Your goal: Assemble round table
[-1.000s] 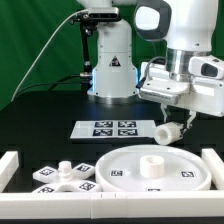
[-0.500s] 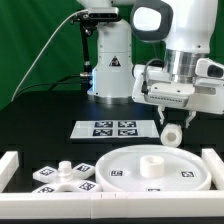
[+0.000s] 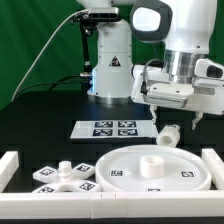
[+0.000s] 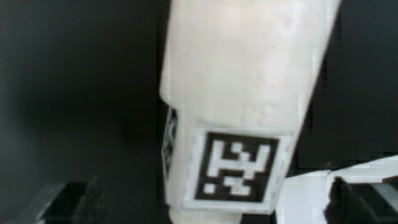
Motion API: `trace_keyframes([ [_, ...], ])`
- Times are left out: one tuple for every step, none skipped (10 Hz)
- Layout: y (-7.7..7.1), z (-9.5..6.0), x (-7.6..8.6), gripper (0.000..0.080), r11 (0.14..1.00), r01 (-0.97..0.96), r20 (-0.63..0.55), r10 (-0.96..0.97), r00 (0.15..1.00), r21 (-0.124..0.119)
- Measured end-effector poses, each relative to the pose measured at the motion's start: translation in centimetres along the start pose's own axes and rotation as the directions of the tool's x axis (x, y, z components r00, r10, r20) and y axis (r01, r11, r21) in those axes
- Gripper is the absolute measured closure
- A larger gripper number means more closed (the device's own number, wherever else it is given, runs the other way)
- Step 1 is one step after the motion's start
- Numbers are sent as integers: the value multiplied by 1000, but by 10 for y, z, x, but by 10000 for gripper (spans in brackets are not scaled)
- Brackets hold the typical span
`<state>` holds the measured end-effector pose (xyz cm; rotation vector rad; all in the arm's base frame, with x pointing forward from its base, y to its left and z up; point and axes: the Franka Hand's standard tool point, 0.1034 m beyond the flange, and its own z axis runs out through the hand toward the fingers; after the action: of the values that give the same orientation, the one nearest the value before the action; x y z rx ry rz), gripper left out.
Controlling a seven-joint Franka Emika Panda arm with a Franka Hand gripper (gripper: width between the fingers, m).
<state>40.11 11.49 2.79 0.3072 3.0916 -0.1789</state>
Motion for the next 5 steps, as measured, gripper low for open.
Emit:
trace_keyframes([
  [0, 0, 0, 157, 1000, -15, 0, 15, 1000, 0],
  [-1, -1, -1, 152, 999, -48, 1, 48, 999, 1],
  [-5, -8, -7, 152, 995, -94, 10, 94, 995, 9],
  [-10, -16, -15, 151, 984, -177, 18, 177, 984, -1],
  [-12, -20, -19, 151, 926, -378, 10, 378, 926, 7],
])
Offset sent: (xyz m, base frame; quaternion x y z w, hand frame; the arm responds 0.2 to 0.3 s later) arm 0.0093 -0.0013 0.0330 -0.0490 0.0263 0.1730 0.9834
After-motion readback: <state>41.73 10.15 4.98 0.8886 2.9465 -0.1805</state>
